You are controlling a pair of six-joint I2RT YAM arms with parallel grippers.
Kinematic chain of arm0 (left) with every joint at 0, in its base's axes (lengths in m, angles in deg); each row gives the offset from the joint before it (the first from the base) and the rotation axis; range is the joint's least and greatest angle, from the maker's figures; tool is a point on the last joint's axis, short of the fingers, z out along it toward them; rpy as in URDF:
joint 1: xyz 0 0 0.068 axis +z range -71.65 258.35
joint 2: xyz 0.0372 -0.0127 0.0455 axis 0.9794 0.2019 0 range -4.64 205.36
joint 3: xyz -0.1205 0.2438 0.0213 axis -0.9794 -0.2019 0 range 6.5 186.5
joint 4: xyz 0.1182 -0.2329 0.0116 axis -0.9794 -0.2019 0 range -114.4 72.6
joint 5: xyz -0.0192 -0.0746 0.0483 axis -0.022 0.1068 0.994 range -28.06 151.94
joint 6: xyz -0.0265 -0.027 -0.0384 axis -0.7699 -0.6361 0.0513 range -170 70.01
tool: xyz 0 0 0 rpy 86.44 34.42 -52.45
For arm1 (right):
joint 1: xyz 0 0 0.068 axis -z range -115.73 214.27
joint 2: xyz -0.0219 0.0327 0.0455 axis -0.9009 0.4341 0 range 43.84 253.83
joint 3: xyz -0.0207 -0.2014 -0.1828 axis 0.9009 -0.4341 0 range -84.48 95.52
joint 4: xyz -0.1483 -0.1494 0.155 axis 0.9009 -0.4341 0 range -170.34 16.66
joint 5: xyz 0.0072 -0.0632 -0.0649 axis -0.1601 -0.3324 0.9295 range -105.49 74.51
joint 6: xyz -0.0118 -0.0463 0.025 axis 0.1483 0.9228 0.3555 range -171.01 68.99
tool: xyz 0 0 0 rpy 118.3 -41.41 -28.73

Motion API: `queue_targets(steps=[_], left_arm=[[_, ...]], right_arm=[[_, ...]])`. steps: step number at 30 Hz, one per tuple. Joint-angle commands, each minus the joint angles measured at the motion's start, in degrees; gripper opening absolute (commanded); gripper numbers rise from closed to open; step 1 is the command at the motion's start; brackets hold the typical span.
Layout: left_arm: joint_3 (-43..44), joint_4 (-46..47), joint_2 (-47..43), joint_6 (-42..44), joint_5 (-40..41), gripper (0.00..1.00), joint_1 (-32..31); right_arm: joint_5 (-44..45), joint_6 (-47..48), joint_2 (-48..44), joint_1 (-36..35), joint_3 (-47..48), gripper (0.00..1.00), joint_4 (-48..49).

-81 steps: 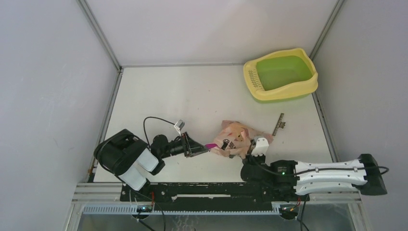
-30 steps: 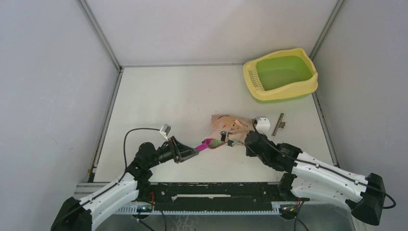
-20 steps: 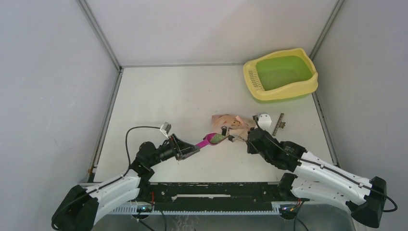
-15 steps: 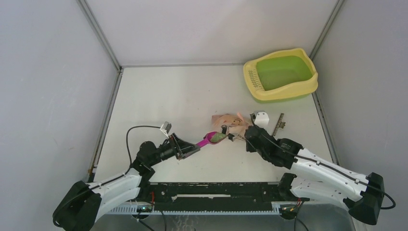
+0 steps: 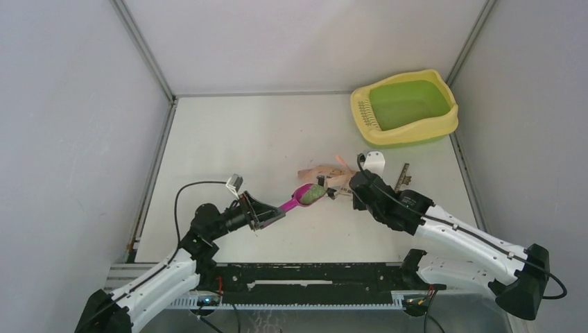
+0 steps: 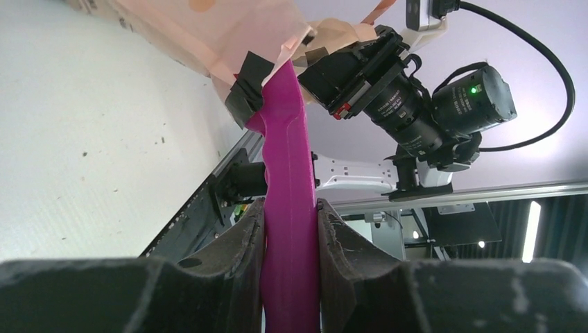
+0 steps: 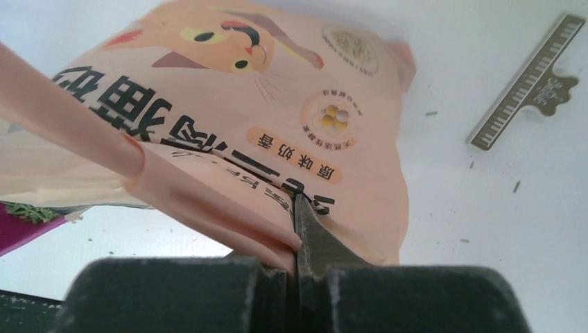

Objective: Fill the litter box with clean litter
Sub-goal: 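Scoop the cat litter from the cat litter bag.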

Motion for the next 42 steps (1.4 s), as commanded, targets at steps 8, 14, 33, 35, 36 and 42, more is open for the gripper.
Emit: queue_targets(steps=[8,14,33,35,36,42], left_arm=[[9.3,-0.2,9.4,6.1,-3.6,0.03,0.6],[12.1,4.2,17.0,7.9,-5.2,0.03,1.4],[19.3,1.6,19.0,7.1,-11.4,0.03,3.8],[20.7,-1.0,18.5,7.5,-11.6,0.03,3.8],[21.4,-2.5,18.2,8.0,-11.7,0.03,3.8],[24.0,-12.5,16.6,10.8,-11.7,0.03,3.9]], right_arm=[[-0.6,0.4,-3.3,1.7,11.7,0.00,-3.0],[0.0,-1.6,-5.9,3.3,12.4,0.00,-9.4],[-6.0,0.1,-6.6,11.5,10.8,0.00,-9.1],[-6.2,0.4,-6.1,11.5,11.0,0.00,-9.0],[-6.3,0.7,-6.2,11.5,11.1,0.00,-9.0],[-6.5,1.7,-5.9,11.5,11.5,0.00,-9.7]])
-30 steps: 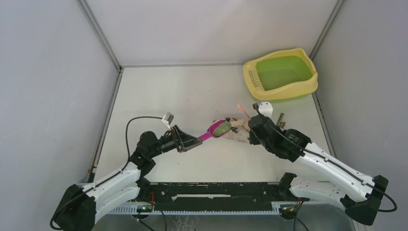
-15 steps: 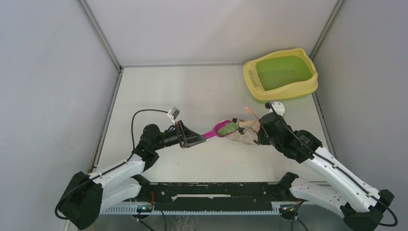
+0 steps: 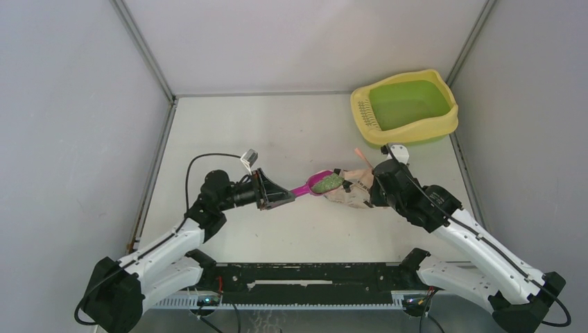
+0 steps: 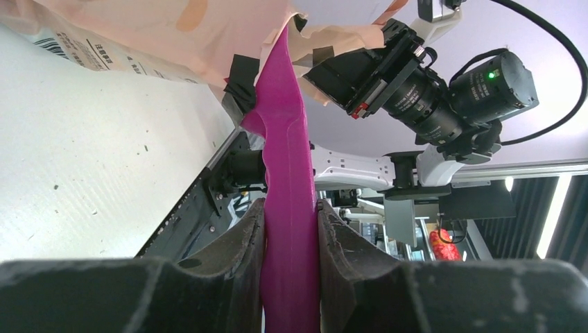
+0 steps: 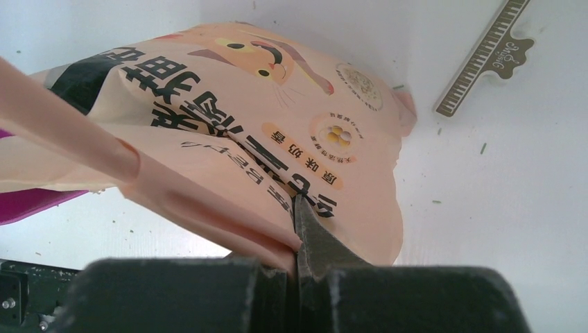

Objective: Fill the litter box with clean litter
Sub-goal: 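Scoop the cat litter from the cat litter bag.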

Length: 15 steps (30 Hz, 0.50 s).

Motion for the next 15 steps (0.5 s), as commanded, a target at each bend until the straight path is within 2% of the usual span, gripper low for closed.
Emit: queue_targets(steps=[1,10,12,15], left_arm=[[4.7,-7.9,-1.9,3.9,-0.8,0.03,0.8],[6.8,-14.4,-4.9,6.1,0.1,0.03,0.9],[6.4,-14.2,-5.3,6.1,0.3,0.03,1.0],[5.8,-14.0,-6.0,6.1,0.4,0.03,1.3]], right_arm=[[2.4,0.7,-0.4,1.0,3.4,0.00,2.7],[0.6,1.3,1.0,0.9,3.4,0.00,3.1],[0.4,1.4,1.2,0.9,3.4,0.05,3.3],[0.3,1.7,1.2,1.0,3.4,0.06,3.3]])
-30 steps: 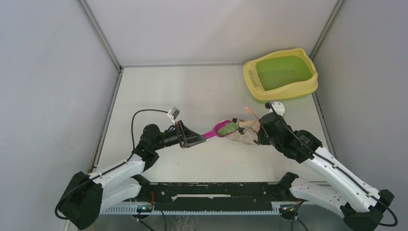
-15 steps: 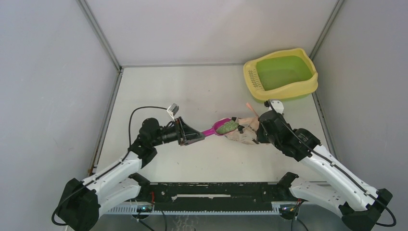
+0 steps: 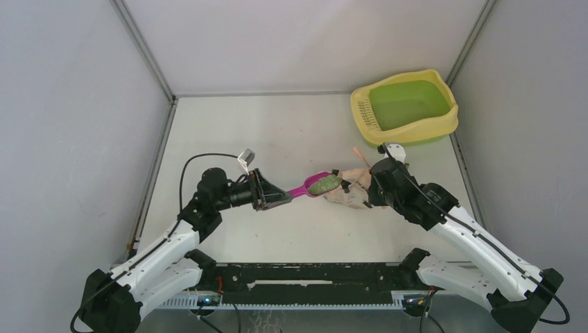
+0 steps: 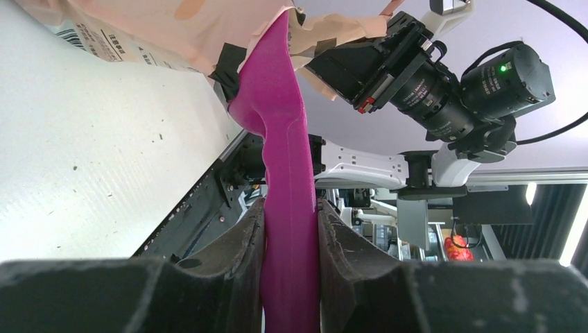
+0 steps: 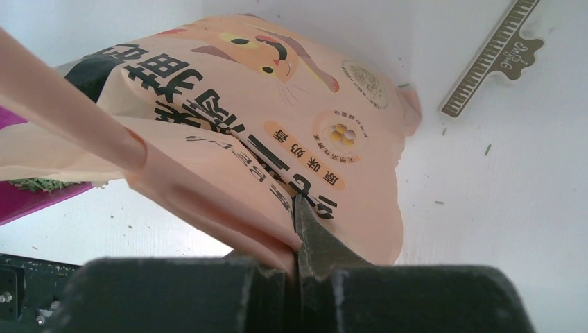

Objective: Fill the litter box with clean litter
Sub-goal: 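Scoop the cat litter from the cat litter bag.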

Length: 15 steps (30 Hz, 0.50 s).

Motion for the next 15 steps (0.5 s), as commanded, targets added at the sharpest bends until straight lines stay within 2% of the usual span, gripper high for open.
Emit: queue_targets(steps=[1,9,15], left_arm=[[1.6,-0.5,-1.9,1.8,0.0,0.03,0.8],[-3.4,3.3,-4.4,-0.1,-0.6,0.03,2.0],[-9.0,10.6,-5.2,-3.3,-0.4,0.03,2.2]], right_arm=[[1.4,0.7,-0.2,0.8,3.1,0.07,3.0],[1.8,0.9,-0.1,1.2,3.3,0.08,2.4],[1.9,1.0,0.2,1.4,4.5,0.10,1.9]])
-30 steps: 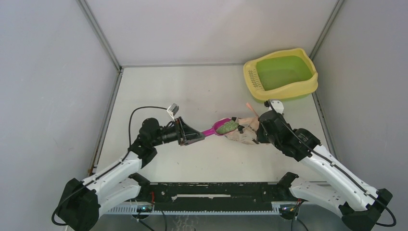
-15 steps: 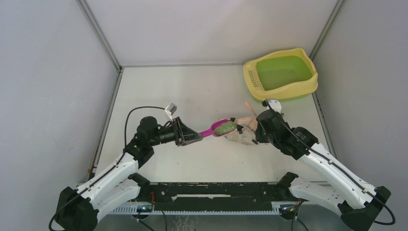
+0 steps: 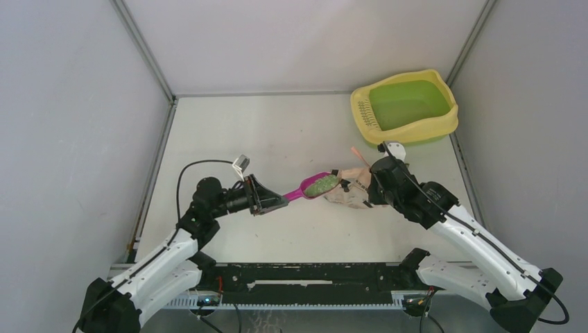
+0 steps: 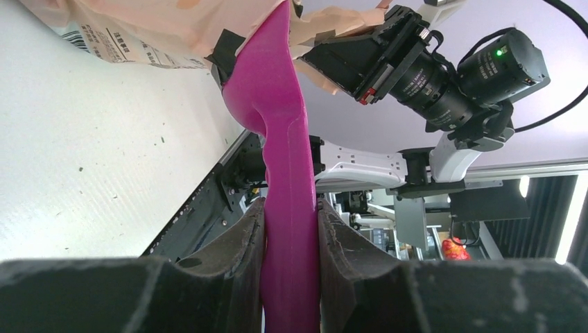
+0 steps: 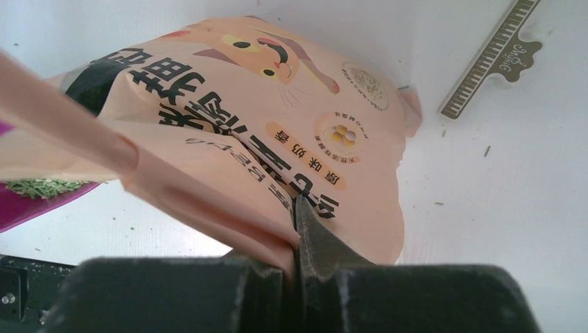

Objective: Fill the litter box with clean litter
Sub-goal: 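Scoop the cat litter from the cat litter bag.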

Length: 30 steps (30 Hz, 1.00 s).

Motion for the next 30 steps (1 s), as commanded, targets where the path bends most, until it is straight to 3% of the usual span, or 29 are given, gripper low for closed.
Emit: queue_targets(steps=[1,8,30], left_arm=[[-4.1,6.7,-0.9,-2.4,-0.1,0.03,0.7],[-7.2,10.4,-1.6,-3.2,0.0,0.03,0.9],[-12.4,41.6,7.9,-14.3,0.0,0.03,1.3]], right_arm=[[2.2,0.7,-0.2,0.9,3.8,0.10,1.7],[1.9,0.1,-0.6,1.2,3.8,0.10,1.5],[-1.1,-1.4,-4.2,3.0,2.9,0.04,0.3]])
